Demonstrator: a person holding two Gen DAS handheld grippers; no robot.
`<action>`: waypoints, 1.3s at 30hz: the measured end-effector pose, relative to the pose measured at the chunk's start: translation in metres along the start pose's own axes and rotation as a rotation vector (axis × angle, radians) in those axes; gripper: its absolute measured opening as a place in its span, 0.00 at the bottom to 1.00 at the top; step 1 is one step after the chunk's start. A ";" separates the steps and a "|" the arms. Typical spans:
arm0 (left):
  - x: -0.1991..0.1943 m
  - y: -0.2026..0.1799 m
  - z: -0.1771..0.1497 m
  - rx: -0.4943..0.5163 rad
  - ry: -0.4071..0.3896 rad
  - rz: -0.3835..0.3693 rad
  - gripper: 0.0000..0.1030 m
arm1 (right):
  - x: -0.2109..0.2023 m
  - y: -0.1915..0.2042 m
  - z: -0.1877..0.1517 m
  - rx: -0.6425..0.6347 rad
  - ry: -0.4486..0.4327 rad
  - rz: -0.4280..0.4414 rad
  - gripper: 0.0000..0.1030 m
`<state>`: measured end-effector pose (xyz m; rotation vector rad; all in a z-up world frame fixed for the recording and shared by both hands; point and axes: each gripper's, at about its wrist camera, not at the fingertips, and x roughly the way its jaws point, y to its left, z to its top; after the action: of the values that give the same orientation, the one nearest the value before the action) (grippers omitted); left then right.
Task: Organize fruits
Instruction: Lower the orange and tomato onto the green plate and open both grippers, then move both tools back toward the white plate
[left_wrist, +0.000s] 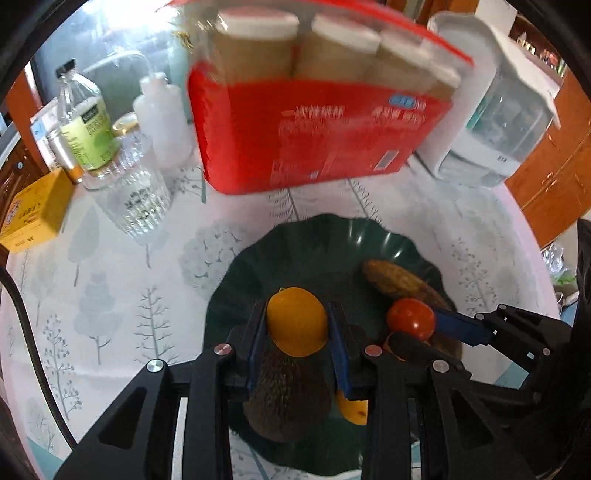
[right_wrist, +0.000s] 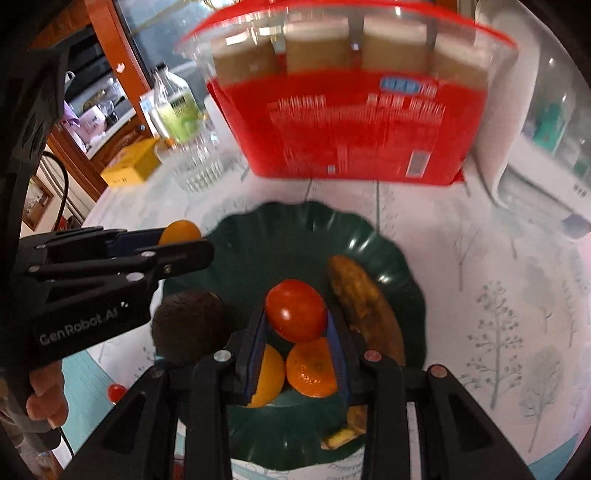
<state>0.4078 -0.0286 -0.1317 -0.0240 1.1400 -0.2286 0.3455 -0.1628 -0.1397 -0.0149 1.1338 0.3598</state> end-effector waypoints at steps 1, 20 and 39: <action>0.005 -0.001 0.000 0.005 0.005 0.000 0.30 | 0.004 0.001 -0.001 -0.005 0.006 -0.002 0.32; 0.027 0.004 -0.009 -0.026 0.031 0.002 0.62 | 0.016 -0.010 0.000 0.021 0.031 0.002 0.44; -0.050 -0.006 -0.030 0.009 -0.037 0.080 0.71 | -0.042 0.011 -0.008 -0.028 -0.011 -0.039 0.44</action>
<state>0.3603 -0.0218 -0.0989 0.0255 1.1004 -0.1618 0.3195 -0.1655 -0.1041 -0.0599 1.1160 0.3406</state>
